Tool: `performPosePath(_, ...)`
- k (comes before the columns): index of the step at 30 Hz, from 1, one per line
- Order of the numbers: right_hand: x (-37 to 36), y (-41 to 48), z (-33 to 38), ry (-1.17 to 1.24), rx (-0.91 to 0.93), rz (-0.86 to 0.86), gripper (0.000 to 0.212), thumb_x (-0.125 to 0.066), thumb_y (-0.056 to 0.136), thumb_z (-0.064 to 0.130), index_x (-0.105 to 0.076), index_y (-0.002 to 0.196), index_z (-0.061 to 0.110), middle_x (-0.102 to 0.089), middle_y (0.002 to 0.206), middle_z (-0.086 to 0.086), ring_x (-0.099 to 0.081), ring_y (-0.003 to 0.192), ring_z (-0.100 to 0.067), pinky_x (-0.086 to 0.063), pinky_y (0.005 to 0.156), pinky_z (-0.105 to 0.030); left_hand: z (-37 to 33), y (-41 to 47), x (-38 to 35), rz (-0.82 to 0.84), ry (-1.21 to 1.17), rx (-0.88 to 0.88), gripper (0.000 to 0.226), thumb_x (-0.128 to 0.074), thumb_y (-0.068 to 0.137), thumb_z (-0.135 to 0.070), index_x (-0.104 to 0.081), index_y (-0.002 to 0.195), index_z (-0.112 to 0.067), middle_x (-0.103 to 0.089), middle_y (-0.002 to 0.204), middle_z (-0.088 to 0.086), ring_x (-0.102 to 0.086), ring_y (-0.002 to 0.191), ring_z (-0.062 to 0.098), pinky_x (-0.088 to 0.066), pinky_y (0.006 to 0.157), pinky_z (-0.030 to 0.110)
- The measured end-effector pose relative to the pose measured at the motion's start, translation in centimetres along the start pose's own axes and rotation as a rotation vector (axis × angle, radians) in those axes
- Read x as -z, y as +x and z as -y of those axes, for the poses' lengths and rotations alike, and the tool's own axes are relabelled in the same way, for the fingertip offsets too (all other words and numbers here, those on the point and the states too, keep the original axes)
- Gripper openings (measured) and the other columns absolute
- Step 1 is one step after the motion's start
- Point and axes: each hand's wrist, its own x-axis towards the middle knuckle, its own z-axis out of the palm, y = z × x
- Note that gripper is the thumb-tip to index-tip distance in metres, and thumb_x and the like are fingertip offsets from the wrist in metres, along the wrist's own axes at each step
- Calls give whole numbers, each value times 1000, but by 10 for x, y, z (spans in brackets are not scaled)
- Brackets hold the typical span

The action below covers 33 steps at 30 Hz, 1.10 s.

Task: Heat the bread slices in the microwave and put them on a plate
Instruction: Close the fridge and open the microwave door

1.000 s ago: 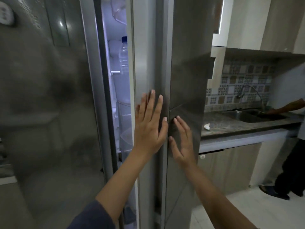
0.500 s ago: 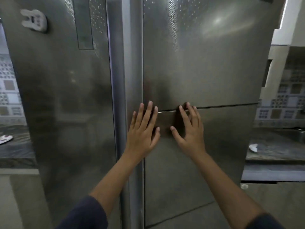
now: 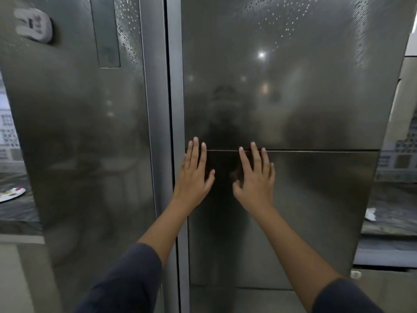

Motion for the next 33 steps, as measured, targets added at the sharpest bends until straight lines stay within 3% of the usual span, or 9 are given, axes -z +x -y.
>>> performPosePath(5, -15, -1, 4, 28, -31, -24, 84, -58, 78, 33, -15, 149, 25, -3, 159, -4, 8, 145, -26, 0, 114, -51, 5, 2, -12, -44, 3, -12, 77, -42, 93, -40, 2, 149, -10, 11, 156, 8, 13, 145, 16, 4, 120, 28)
performPosePath(13, -23, -2, 20, 68, -138, -56, 84, -62, 76, 23, -21, 149, 18, -7, 159, -10, 0, 145, -34, -10, 112, -58, 18, 3, -3, 16, -23, -107, 65, -42, 94, -31, -14, 148, -8, -8, 157, 9, -4, 146, 18, -16, 116, 31)
performPosePath(18, -22, -12, 68, 183, -187, 31, 74, -62, 83, 13, -27, 147, 17, -7, 159, -7, -2, 146, -32, -15, 116, -45, 57, -28, 26, 77, -21, -105, 63, -34, 94, -35, -15, 148, -8, -5, 156, 4, -3, 145, 16, -2, 116, 37)
performPosePath(20, -27, -22, 102, 279, -130, 64, 68, -58, 84, 6, -30, 146, 16, -14, 158, -4, -8, 146, -27, -18, 117, -39, 87, -49, 45, 83, -37, -79, 63, -34, 94, -36, -18, 148, -8, -10, 157, 5, -5, 145, 16, -5, 117, 34)
performPosePath(23, -39, -48, 175, 306, -64, 132, 63, -54, 87, 5, -32, 145, 17, -19, 157, -2, -13, 145, -22, -13, 112, -27, 147, -87, 81, 106, -13, -30, 60, -35, 93, -37, -28, 144, -7, -28, 153, 8, -23, 143, 19, -21, 113, 31)
performPosePath(25, -47, -64, 237, 317, -60, 163, 60, -52, 90, 9, -31, 145, 19, -22, 156, 0, -14, 145, -19, -14, 113, -28, 195, -111, 111, 137, -3, 10, 59, -34, 93, -38, -31, 143, -7, -31, 152, 9, -28, 141, 20, -25, 112, 33)
performPosePath(29, -68, -84, 357, 399, -44, 239, 57, -48, 91, 12, -33, 145, 18, -23, 156, 2, -14, 145, -18, -19, 117, -35, 290, -161, 172, 192, 25, 94, 66, -24, 91, -46, -23, 146, -11, -20, 156, 5, -14, 144, 14, -11, 115, 28)
performPosePath(31, -82, -94, 419, 448, -19, 293, 57, -48, 91, 12, -32, 145, 18, -23, 156, 2, -14, 145, -17, -17, 116, -33, 342, -186, 205, 221, 32, 150, 69, -17, 91, -52, -14, 149, -14, -11, 158, 1, -1, 144, 7, -1, 115, 23)
performPosePath(33, -97, -100, 476, 503, 11, 335, 56, -47, 92, 13, -31, 146, 19, -21, 156, 2, -13, 145, -16, -16, 116, -32, 393, -204, 234, 225, 50, 228, 65, -23, 95, -50, -12, 149, -14, -9, 158, 1, -1, 146, 10, 1, 115, 23)
